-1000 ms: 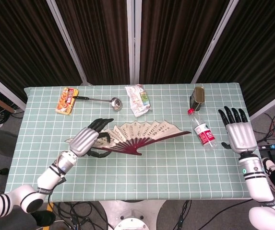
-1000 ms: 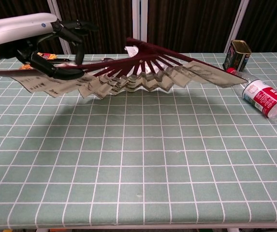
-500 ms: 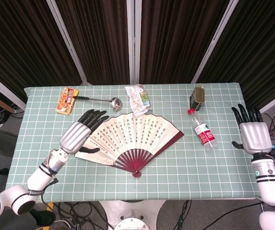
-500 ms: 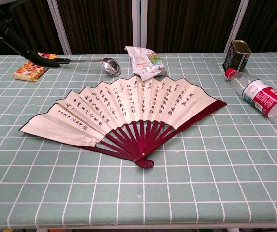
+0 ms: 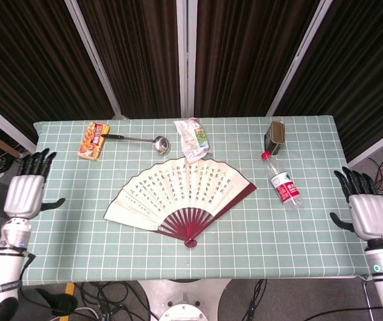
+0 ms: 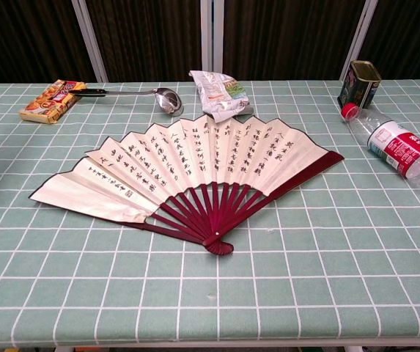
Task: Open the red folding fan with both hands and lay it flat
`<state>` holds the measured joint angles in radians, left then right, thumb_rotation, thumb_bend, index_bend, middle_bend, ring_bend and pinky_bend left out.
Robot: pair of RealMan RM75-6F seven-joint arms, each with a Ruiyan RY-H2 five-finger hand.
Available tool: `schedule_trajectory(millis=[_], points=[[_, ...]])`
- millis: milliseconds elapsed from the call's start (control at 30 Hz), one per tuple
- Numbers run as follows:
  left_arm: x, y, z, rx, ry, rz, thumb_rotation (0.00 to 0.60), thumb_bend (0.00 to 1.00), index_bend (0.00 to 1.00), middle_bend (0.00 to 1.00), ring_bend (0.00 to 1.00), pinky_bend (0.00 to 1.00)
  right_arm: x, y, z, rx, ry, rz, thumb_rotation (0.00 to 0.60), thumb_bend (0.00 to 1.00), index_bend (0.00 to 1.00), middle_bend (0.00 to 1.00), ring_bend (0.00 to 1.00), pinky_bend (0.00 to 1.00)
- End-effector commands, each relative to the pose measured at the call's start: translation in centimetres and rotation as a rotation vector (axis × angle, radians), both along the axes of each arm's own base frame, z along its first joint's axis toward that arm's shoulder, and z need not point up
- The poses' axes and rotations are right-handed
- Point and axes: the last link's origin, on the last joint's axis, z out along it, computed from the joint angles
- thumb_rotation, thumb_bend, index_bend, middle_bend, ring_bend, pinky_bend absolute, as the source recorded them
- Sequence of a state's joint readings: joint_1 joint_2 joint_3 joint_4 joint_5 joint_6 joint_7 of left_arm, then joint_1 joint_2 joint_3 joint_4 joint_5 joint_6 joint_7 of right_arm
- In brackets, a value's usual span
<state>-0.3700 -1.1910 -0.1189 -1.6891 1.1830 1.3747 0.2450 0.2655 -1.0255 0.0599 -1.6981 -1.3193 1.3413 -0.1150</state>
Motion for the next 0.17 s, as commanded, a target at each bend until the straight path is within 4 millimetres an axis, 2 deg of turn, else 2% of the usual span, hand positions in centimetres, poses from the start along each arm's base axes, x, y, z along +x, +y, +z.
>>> schedule_trajectory(millis=[33, 167], points=[[-2.6, -3.3, 1.3, 0.066, 0.016, 0.084, 0.6, 0.0, 0.0, 0.0, 0.0, 0.02, -1.1, 1.8, -0.4, -0.01, -0.034, -0.013, 0.6, 0.16, 0.0, 0.0, 0.0, 0.0], [-3.8, -6.0, 1.7, 0.099, 0.028, 0.123, 0.6, 0.0, 0.0, 0.0, 0.0, 0.02, -1.3, 3.1, -0.5, -0.033, -0.079, 0.001, 0.6, 0.17, 0.0, 0.0, 0.0, 0.0]])
